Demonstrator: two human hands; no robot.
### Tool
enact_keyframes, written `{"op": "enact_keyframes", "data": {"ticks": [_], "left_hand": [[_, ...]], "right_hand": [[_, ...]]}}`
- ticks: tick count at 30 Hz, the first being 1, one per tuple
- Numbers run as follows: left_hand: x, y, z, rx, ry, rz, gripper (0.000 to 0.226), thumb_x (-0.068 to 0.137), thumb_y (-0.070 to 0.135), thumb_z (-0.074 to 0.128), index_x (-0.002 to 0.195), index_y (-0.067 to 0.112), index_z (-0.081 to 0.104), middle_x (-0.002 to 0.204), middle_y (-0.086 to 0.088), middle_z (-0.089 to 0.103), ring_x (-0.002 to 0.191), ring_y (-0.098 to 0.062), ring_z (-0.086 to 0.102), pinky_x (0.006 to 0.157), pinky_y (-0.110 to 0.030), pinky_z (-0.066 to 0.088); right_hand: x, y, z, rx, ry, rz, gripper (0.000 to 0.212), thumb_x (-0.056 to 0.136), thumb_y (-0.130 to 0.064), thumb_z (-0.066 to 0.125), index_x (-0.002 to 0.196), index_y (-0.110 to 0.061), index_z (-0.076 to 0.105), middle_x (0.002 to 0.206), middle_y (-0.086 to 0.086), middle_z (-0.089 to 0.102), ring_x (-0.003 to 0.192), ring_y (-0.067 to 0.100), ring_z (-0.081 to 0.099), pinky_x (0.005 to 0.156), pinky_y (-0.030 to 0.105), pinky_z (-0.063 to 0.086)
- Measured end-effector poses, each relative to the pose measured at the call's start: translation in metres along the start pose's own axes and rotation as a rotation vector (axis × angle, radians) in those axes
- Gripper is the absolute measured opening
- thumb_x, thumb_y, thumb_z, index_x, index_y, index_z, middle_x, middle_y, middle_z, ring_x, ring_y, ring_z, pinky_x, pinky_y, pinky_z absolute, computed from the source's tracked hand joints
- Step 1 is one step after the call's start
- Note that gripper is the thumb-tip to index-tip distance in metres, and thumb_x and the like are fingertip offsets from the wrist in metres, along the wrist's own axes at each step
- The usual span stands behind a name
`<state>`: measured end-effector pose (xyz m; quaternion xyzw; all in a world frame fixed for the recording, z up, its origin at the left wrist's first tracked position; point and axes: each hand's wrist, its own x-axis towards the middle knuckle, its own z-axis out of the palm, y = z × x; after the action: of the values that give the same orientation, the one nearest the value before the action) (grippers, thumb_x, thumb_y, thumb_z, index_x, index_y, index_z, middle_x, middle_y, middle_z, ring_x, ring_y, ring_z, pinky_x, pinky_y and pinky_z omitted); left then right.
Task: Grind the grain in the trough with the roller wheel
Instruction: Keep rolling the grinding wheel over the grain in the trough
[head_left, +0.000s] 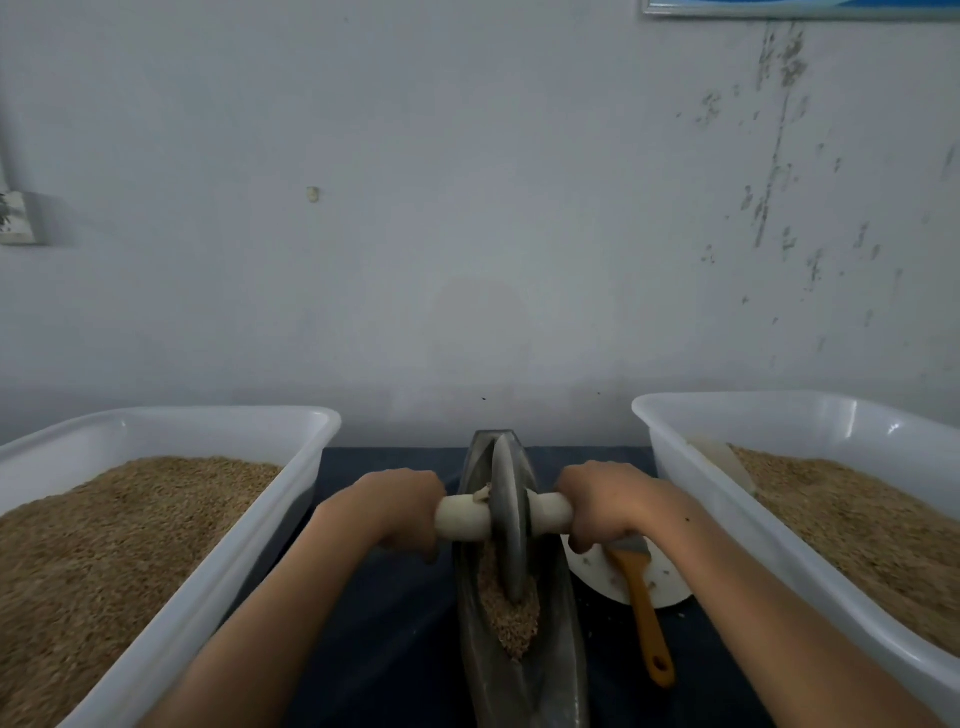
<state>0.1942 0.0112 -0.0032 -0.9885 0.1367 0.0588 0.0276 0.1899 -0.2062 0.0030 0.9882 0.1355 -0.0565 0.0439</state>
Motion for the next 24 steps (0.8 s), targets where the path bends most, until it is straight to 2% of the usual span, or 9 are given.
{"op": "enact_keyframes", "data": {"ticks": [3,5,8,10,12,15,20,22,24], "left_hand": [[0.000,0.003,0.001,0.046,0.081,-0.028,0.040,0.076,0.033,0.072,0.111,0.020,0.059,0.093,0.004,0.059,0.079,-0.014,0.052,0.069,-0.029,0.039],[0.001,0.006,0.003,0.105,0.182,-0.049,0.037,0.078,0.033,0.068,0.111,0.020,0.058,0.094,0.003,0.060,0.081,-0.016,0.055,0.068,-0.030,0.039],[0.004,0.008,0.009,0.143,0.363,-0.068,0.030,0.085,0.031,0.061,0.112,0.022,0.056,0.104,0.000,0.063,0.094,-0.020,0.059,0.073,-0.030,0.040],[0.005,0.010,0.014,0.152,0.475,-0.083,0.025,0.088,0.029,0.057,0.112,0.022,0.054,0.104,0.000,0.062,0.095,-0.021,0.059,0.075,-0.031,0.041],[0.006,0.011,0.016,0.167,0.521,-0.081,0.023,0.089,0.028,0.055,0.112,0.022,0.053,0.104,0.000,0.063,0.095,-0.021,0.060,0.073,-0.030,0.039],[0.006,0.009,0.011,0.179,0.412,-0.040,0.028,0.087,0.029,0.059,0.113,0.021,0.055,0.106,-0.001,0.063,0.095,-0.020,0.060,0.073,-0.029,0.039],[0.001,0.001,0.000,0.022,0.052,0.000,0.042,0.076,0.031,0.072,0.114,0.018,0.059,0.101,-0.001,0.063,0.082,-0.016,0.055,0.071,-0.029,0.041],[0.000,0.001,0.001,0.002,0.026,-0.010,0.043,0.075,0.031,0.073,0.113,0.018,0.059,0.096,0.001,0.061,0.081,-0.016,0.054,0.072,-0.030,0.043],[0.002,0.004,0.002,0.044,0.086,-0.038,0.041,0.076,0.032,0.072,0.112,0.018,0.059,0.096,0.000,0.062,0.080,-0.017,0.054,0.070,-0.030,0.043]], "right_hand": [[0.001,-0.001,0.001,0.002,0.029,0.006,0.035,0.079,-0.022,0.069,0.113,-0.016,0.062,0.098,0.003,0.065,0.084,0.019,0.062,0.064,0.027,0.044],[0.002,-0.001,0.003,-0.017,0.087,0.014,0.032,0.080,-0.023,0.067,0.111,-0.016,0.062,0.097,0.002,0.065,0.081,0.019,0.060,0.061,0.026,0.040],[0.005,-0.003,0.010,-0.053,0.269,0.039,0.022,0.085,-0.022,0.061,0.107,-0.019,0.060,0.100,0.002,0.065,0.084,0.020,0.060,0.066,0.029,0.037],[0.007,-0.004,0.015,-0.048,0.392,0.048,0.010,0.087,-0.020,0.057,0.097,-0.023,0.056,0.099,0.001,0.066,0.087,0.021,0.061,0.068,0.030,0.036],[0.008,-0.004,0.018,-0.023,0.434,0.046,0.009,0.088,-0.019,0.056,0.090,-0.025,0.050,0.098,0.001,0.066,0.087,0.020,0.061,0.068,0.030,0.036],[0.008,0.000,0.014,-0.030,0.343,0.022,0.016,0.085,-0.020,0.060,0.101,-0.023,0.058,0.099,0.001,0.066,0.083,0.019,0.059,0.066,0.028,0.036],[0.005,0.000,0.002,-0.029,0.060,-0.007,0.034,0.078,-0.023,0.070,0.111,-0.017,0.060,0.081,-0.003,0.056,0.072,0.015,0.055,0.051,0.024,0.034],[0.005,0.001,0.002,-0.019,0.041,-0.005,0.036,0.078,-0.024,0.070,0.112,-0.018,0.060,0.081,-0.004,0.056,0.072,0.014,0.056,0.052,0.023,0.035],[0.006,0.001,0.004,-0.027,0.067,-0.004,0.035,0.079,-0.024,0.070,0.112,-0.018,0.060,0.083,-0.003,0.056,0.073,0.015,0.056,0.052,0.023,0.034]]}}
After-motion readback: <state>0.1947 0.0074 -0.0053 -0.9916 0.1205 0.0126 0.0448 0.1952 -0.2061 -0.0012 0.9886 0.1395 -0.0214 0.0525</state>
